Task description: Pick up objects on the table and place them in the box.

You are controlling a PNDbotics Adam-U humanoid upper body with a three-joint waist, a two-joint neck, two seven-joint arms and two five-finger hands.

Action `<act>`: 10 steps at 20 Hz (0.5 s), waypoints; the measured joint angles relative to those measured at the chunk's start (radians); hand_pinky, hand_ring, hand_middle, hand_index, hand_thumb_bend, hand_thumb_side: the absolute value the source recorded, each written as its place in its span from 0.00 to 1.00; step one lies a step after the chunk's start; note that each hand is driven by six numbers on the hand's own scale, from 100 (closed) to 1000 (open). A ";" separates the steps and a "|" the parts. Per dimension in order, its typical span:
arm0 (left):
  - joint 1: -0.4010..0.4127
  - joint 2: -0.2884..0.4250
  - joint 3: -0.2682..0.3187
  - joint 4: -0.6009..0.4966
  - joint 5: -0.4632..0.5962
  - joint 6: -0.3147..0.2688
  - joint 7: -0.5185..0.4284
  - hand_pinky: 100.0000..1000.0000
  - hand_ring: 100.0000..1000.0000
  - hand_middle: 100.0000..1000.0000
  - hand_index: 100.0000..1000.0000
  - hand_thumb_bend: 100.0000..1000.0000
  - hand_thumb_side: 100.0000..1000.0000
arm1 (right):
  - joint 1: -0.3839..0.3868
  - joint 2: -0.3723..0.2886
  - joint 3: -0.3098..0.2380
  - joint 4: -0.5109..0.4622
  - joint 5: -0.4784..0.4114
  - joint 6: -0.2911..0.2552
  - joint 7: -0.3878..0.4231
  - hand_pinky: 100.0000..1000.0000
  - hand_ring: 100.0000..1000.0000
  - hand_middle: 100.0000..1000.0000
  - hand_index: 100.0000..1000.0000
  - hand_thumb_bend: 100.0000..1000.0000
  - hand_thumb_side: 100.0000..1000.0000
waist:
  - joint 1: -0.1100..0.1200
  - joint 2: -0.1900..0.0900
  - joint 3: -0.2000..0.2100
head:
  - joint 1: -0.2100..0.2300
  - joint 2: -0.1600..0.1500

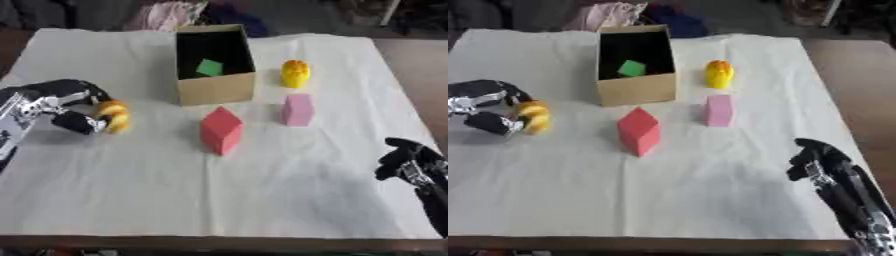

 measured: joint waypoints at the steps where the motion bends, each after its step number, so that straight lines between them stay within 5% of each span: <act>1: 0.000 -0.002 0.000 0.002 -0.004 -0.003 0.004 0.75 0.63 0.65 0.81 0.13 0.26 | 0.000 0.000 0.000 0.000 0.000 0.000 0.000 0.49 0.48 0.48 0.77 0.00 0.61 | 0.000 0.000 -0.001 | 0.000 0.000; 7: 0.003 -0.008 -0.001 -0.010 -0.018 -0.022 0.043 0.56 0.36 0.33 0.53 0.10 0.19 | 0.000 0.000 0.000 0.000 0.000 0.002 -0.002 0.49 0.48 0.48 0.77 0.00 0.60 | 0.000 0.000 -0.003 | 0.003 0.000; 10: 0.012 -0.008 0.000 -0.047 -0.029 -0.024 0.075 0.52 0.30 0.27 0.47 0.05 0.17 | 0.001 0.000 0.000 0.000 0.000 0.002 -0.003 0.49 0.48 0.48 0.77 0.00 0.60 | 0.000 0.000 -0.003 | 0.003 0.000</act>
